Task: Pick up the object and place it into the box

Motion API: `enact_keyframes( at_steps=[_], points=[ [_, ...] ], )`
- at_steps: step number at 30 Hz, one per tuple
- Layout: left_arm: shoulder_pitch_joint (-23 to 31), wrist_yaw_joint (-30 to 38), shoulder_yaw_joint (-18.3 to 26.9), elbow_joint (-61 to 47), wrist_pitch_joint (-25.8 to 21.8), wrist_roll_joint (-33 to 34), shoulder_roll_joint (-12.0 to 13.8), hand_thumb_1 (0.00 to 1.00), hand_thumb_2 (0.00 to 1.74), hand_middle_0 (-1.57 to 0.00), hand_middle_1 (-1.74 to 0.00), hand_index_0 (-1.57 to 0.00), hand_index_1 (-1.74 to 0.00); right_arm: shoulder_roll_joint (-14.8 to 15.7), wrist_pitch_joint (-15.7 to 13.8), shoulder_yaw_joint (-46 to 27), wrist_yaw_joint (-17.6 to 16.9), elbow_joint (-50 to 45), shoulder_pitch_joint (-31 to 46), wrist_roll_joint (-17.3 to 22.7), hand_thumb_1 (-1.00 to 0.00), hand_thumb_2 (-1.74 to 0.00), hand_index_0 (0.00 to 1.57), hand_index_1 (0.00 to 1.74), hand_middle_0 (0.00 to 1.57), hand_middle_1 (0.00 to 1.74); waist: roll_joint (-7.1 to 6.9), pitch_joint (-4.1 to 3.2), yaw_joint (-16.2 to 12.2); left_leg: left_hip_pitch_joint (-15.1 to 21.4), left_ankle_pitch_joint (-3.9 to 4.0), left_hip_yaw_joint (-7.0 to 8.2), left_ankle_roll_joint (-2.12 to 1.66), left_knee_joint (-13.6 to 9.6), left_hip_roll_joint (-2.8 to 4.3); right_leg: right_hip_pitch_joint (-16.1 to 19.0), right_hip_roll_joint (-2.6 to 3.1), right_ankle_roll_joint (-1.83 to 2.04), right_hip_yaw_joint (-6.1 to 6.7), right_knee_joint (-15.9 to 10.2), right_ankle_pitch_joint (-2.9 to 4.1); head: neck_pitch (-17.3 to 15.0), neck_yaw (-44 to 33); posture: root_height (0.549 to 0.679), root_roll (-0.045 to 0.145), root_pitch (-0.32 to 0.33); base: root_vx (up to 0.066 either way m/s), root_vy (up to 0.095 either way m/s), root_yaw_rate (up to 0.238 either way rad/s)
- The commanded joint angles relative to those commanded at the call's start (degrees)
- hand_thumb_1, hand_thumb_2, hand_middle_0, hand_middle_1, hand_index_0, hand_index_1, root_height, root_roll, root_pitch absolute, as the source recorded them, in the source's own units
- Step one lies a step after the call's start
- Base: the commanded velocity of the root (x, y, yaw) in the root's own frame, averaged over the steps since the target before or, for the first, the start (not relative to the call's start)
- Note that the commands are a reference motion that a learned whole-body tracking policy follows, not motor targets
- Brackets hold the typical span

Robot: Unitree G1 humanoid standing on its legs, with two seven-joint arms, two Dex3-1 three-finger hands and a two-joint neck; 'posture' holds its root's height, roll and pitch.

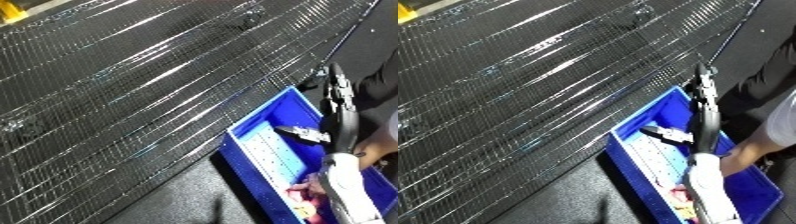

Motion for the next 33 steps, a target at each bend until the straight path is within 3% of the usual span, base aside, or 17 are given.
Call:
enact_keyframes(
  at_steps=[8, 17, 33],
  points=[
    [-0.2, 1.1, 1.5, -0.1, 0.5, 0.0, -0.8, 1.00, 1.74, -1.57, -1.74, -1.57, -1.74, 0.8, 1.3, 5.9, 3.0, -2.2, -3.0, 1.1, 0.00, 0.00, 0.00, 0.00, 0.00, 0.00, -1.13, 0.18, 2.6, -0.9, 0.17, -1.10, -0.09, 0.7, -0.18, -0.2, -0.04, -0.13, -0.43, 1.4, -0.53, 0.6, -8.6, 0.631, 0.072, -0.209, -0.001, -0.004, 0.091],
    [-1.6, 2.1, 3.1, -0.9, 0.8, 0.8, -0.4, 1.00, 1.74, -1.57, -1.74, -1.57, -1.74, 1.0, 2.9, 10.9, 5.2, -2.7, -5.3, -0.1, 0.00, 0.00, 0.00, 0.00, 0.00, 0.00, -2.05, 1.05, 4.6, -1.9, 0.64, -2.01, -0.23, 1.2, -0.37, -1.0, -0.10, -0.20, -0.77, 2.5, -0.76, -0.2, -17.3, 0.628, 0.071, -0.210, -0.003, -0.004, 0.057],
    [-5.6, 6.1, 6.3, -3.9, -0.2, 2.1, -0.1, 1.00, 1.74, -1.57, -1.74, -1.57, -1.74, 2.9, 4.2, 14.2, 4.9, -1.0, -6.8, -2.9, 0.00, 0.00, 0.00, 0.00, 0.00, 0.00, -2.52, 2.54, 6.1, -3.2, 0.68, -3.07, -0.22, 2.1, -0.80, -2.1, -0.50, -0.06, -1.54, 4.7, -1.29, -2.0, -24.5, 0.624, 0.067, -0.210, -0.002, 0.005, 0.051]
  ],
)
